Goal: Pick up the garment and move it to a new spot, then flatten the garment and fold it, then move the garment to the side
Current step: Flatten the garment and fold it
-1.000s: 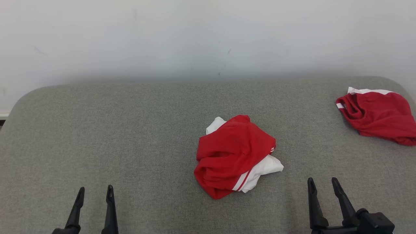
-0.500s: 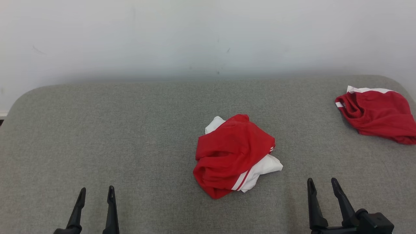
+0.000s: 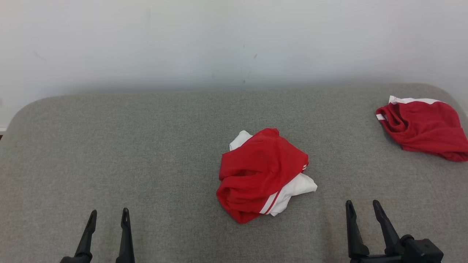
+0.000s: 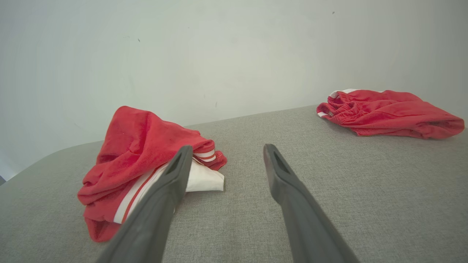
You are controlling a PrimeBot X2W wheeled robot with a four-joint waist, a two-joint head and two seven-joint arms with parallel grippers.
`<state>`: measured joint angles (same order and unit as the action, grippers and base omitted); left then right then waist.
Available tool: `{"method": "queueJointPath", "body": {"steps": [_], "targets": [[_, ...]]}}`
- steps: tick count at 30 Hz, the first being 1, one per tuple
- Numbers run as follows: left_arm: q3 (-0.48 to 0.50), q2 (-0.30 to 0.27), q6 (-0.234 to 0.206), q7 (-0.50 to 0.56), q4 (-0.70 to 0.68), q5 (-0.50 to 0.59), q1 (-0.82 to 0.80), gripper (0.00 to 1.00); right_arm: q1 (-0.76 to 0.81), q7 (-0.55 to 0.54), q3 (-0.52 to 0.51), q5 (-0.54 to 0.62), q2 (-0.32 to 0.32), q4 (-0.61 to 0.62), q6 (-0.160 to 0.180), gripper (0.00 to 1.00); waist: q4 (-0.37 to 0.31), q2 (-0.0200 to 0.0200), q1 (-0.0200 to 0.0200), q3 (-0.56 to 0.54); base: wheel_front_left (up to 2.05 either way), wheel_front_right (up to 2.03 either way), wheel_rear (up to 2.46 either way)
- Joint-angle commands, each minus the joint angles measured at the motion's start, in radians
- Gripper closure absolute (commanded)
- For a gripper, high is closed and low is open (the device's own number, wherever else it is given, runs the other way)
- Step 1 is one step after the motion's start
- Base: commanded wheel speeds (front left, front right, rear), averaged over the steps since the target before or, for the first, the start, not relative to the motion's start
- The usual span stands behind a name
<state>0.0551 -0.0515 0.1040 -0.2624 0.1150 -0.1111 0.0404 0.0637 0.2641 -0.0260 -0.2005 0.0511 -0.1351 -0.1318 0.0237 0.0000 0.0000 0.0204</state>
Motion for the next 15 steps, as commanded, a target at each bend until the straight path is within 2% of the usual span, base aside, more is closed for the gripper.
{"method": "queueJointPath", "body": {"steps": [1,15], "targets": [[-0.002,0.002,-0.006,-0.003,-0.005,0.000,0.011,0.00,0.008,0.000,0.000,0.000,-0.002,0.002,0.003,0.00,0.000,0.0000,0.0000,0.000,0.00,0.00,0.00],[-0.005,0.002,-0.008,-0.003,-0.005,-0.001,0.013,0.00,0.008,0.000,0.001,-0.001,-0.002,0.001,0.003,0.00,-0.001,0.0000,0.0000,0.003,0.00,0.00,0.00]]}}
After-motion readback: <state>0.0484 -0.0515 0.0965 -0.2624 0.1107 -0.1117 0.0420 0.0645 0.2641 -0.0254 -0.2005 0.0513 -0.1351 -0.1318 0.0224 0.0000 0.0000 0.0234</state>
